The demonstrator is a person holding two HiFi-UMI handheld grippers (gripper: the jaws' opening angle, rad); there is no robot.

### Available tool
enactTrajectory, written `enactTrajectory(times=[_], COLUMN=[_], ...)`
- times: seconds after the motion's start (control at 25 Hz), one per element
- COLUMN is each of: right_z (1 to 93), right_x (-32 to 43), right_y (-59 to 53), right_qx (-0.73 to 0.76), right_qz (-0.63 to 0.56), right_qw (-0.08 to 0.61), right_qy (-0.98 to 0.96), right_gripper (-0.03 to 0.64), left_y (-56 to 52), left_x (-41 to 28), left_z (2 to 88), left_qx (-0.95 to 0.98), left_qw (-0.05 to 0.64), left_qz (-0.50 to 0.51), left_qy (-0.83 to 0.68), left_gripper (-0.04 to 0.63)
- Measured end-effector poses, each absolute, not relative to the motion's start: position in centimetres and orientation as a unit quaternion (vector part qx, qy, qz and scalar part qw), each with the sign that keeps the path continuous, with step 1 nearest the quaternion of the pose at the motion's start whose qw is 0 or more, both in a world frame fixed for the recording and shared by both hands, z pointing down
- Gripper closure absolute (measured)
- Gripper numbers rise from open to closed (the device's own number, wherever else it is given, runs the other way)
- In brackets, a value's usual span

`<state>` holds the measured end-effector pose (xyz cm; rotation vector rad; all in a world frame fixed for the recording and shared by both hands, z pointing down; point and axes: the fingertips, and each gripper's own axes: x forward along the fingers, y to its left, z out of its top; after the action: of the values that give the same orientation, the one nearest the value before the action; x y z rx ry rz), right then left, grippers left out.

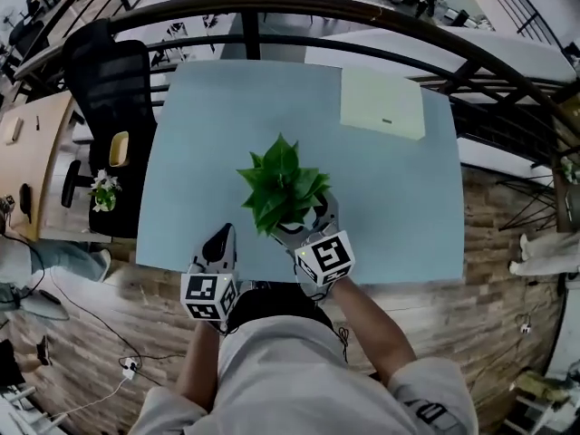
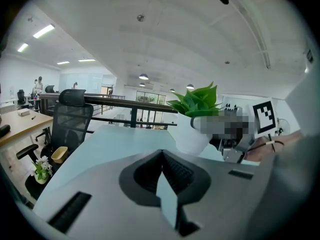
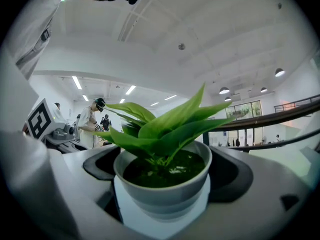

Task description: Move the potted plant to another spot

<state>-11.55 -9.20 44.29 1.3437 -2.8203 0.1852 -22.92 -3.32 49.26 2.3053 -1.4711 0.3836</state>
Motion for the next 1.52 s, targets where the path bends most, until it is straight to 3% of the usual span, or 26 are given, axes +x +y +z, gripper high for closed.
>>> enactTrajectory(times=[0.4, 0.96, 1.52], right_z=[43.4, 43.1, 44.7], right_x=[-5.7, 3.1, 19.2], right_y=[-6.3, 0.1, 4.2], right_qx=[0.537, 0.655, 0.735], right_qz=[0.051, 0.052, 0.056], right_qw=[0.028, -0.002, 0.004], right_qy=[-0.842, -0.754, -0.675], right_gripper=[0.078, 0.078, 0.078], left_y=[-4.6, -0.8, 1.2], left_x=[-16.5, -5.5, 10.6], left_z=[49.7, 50.2, 52.7], left_qx=[0.89, 0.946, 0.961], left_qw=[0.189, 0.166, 0.161], left_qz=[0.131, 0.161, 0.189], left_qy=[-0.393, -0.226, -0.122], left_gripper=[0.583, 0.583, 0.583])
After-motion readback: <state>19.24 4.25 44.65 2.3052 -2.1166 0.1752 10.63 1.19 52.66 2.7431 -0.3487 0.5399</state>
